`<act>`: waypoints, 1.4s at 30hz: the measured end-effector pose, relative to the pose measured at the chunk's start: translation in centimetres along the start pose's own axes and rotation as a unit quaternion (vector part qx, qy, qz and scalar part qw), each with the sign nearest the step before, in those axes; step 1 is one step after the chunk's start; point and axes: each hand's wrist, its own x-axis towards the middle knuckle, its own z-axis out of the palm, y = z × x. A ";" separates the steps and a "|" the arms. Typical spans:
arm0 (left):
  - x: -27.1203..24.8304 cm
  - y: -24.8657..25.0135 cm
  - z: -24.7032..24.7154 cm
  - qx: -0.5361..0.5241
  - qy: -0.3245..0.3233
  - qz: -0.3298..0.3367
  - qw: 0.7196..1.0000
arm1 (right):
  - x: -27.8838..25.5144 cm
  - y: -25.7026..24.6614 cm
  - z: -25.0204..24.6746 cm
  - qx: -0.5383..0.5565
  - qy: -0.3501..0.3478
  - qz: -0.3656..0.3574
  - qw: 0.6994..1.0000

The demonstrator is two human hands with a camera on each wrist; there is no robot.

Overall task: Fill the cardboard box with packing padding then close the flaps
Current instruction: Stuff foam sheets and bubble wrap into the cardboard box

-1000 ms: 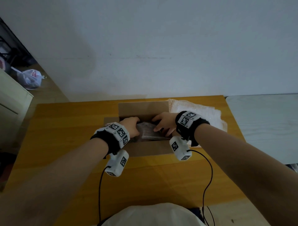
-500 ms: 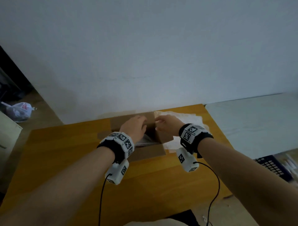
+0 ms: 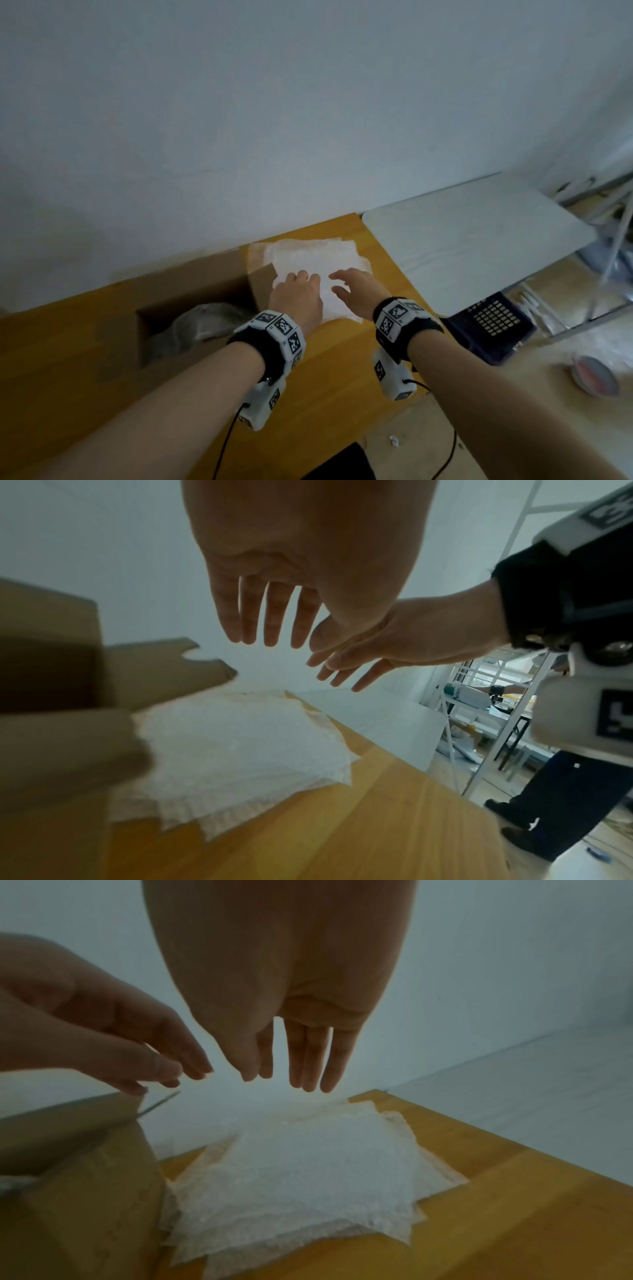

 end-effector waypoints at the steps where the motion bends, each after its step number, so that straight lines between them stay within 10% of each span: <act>1: 0.5 0.6 0.5 -0.001 -0.009 0.002 1.000 | 0.4 0.9 0.3 -0.001 -0.002 0.003 1.000; 24: 10.0 1.4 11.7 -0.018 -0.181 -0.195 0.964 | 10.1 10.0 7.2 -0.031 -0.037 -0.091 0.995; 42: 8.7 2.5 7.3 -0.107 -0.021 -0.100 0.989 | 7.3 8.3 4.4 0.044 0.101 -0.058 0.992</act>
